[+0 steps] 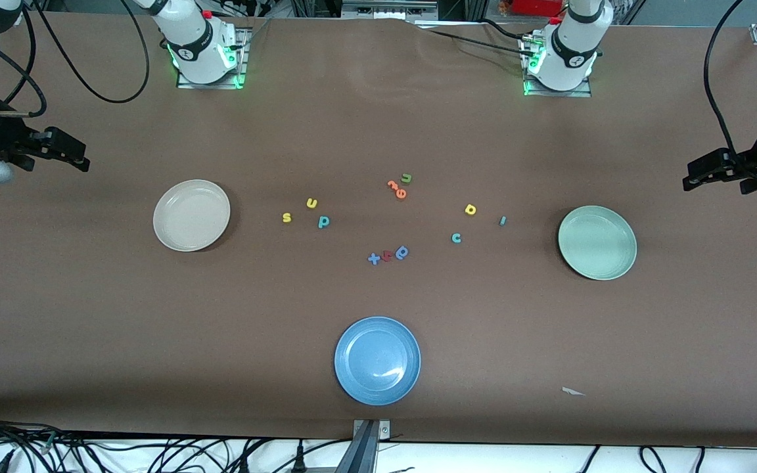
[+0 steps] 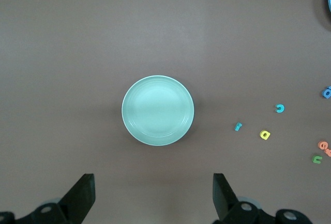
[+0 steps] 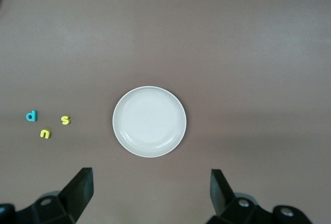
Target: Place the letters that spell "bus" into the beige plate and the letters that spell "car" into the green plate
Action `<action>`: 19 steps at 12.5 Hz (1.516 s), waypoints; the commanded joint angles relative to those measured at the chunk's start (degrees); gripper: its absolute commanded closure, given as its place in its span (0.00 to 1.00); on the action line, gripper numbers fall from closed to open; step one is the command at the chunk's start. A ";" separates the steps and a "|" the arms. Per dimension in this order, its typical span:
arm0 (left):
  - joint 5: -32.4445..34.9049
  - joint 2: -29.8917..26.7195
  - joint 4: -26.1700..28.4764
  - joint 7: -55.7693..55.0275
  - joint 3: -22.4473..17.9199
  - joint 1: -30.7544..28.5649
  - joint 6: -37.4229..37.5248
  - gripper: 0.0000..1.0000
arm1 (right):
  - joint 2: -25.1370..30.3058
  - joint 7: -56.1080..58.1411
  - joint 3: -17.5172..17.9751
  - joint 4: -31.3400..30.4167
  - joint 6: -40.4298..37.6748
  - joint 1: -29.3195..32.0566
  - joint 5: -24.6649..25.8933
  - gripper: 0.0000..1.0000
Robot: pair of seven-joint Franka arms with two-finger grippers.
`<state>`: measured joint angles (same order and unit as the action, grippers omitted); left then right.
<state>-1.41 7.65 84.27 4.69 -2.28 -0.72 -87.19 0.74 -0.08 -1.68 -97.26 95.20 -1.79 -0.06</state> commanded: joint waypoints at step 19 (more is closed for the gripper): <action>-6.75 6.14 -0.68 -2.57 -0.10 3.53 -0.08 0.00 | -1.70 -0.79 0.54 0.24 -0.89 -4.97 1.12 0.00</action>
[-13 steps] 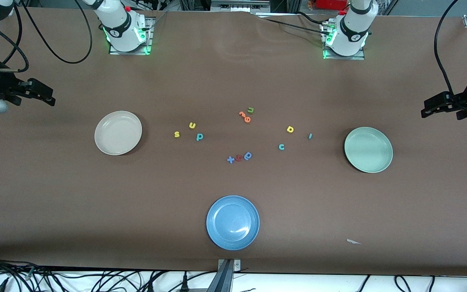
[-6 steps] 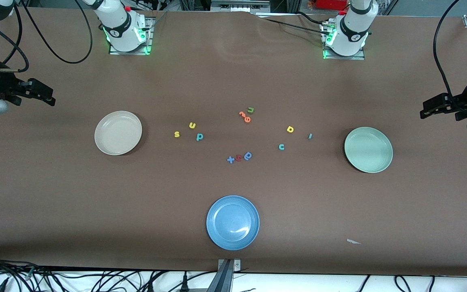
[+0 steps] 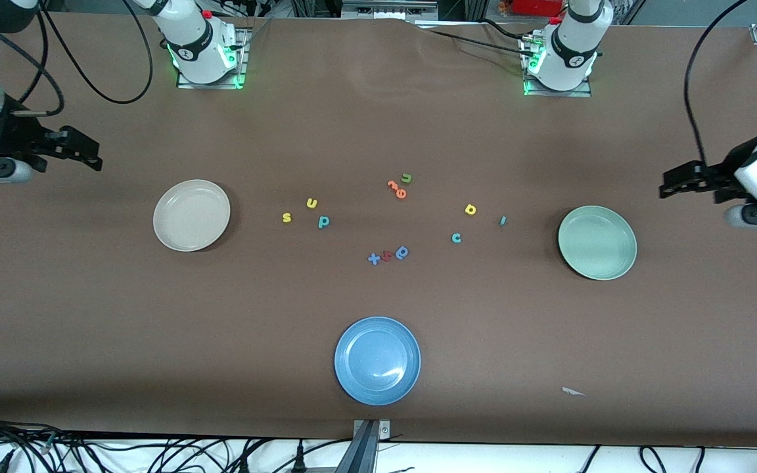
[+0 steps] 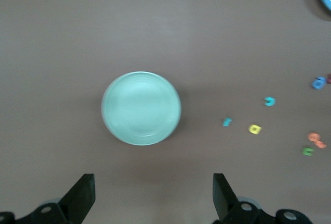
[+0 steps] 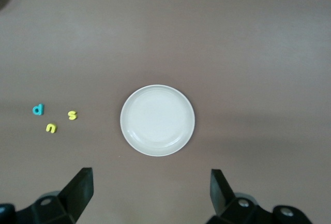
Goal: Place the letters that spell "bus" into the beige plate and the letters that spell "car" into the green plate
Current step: 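Reach the right gripper to yellow s while the left gripper reaches teal i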
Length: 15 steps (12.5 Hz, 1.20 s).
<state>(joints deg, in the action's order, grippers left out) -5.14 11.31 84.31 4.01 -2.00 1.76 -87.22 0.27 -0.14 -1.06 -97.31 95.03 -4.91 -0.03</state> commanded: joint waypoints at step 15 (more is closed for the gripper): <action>-8.48 14.17 21.23 -9.55 -0.38 15.90 -27.13 0.07 | -19.06 -18.74 0.27 -9.83 20.96 -19.87 1.17 0.00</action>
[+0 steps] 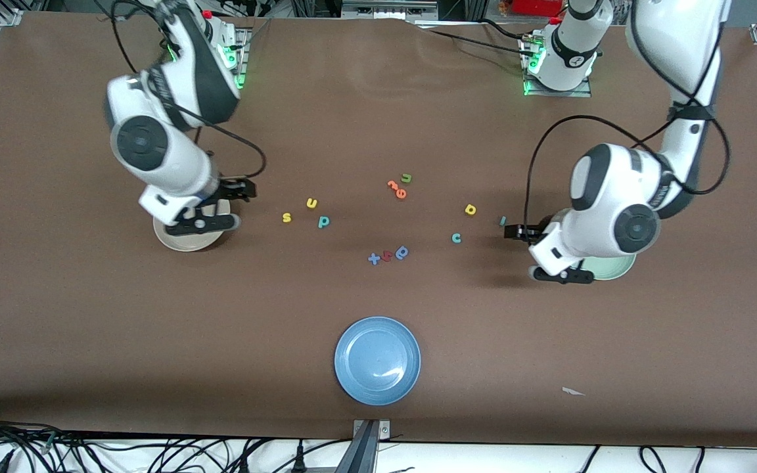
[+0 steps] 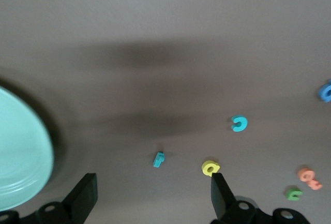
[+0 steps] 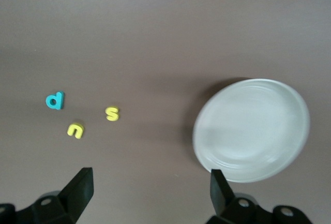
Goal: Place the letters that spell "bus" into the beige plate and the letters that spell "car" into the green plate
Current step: 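Reach the right gripper to yellow s while the left gripper reaches teal i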
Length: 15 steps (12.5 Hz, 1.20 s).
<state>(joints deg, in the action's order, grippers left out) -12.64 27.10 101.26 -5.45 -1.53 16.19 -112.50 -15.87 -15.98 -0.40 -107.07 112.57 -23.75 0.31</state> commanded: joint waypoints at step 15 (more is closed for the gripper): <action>1.83 -0.39 19.68 -1.67 -0.05 4.64 -22.67 0.50 | -12.16 -13.12 0.22 -10.08 25.05 -6.66 0.48 0.39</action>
<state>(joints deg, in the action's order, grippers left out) -12.12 27.09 119.95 -5.78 -1.25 20.19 -134.32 -27.27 -28.15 -0.11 -116.22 135.12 -29.52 0.35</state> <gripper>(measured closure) 0.485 0.392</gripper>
